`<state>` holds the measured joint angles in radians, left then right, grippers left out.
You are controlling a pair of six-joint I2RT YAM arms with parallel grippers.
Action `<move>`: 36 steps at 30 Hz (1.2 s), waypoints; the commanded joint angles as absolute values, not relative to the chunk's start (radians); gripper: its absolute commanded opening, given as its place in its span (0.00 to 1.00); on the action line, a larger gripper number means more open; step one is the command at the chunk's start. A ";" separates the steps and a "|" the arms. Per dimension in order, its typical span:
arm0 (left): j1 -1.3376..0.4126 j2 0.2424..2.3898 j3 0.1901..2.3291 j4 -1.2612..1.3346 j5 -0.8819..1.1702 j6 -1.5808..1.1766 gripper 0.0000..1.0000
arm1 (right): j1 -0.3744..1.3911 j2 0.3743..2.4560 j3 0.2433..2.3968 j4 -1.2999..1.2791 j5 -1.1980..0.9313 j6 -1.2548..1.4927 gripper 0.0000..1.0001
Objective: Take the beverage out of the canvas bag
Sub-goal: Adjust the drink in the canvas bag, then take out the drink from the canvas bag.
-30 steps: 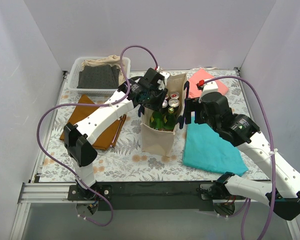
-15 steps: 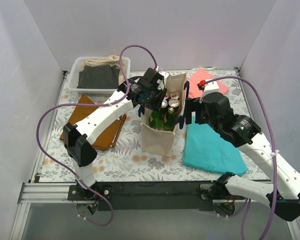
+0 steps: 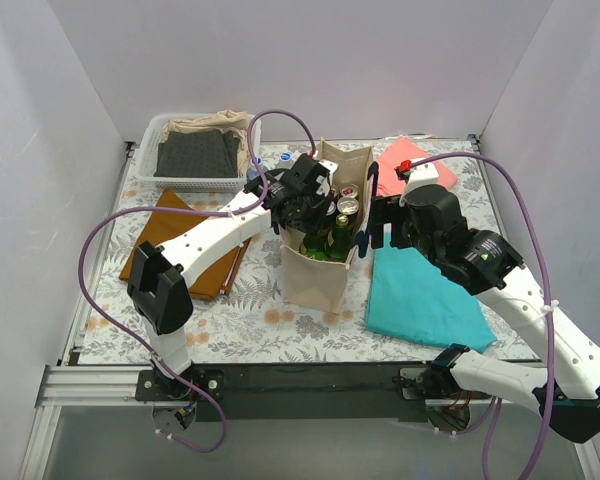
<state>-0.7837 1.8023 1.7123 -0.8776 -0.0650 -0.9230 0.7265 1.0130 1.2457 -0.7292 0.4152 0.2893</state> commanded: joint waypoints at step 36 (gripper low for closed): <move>-0.785 1.740 1.694 -0.927 -0.035 -0.928 0.12 | 0.721 1.014 1.249 -0.687 0.411 0.288 0.91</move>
<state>-0.7841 1.7817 1.7012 -0.8890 -0.0570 -0.9333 0.7265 1.0245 1.2457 -0.7292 0.4152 0.2882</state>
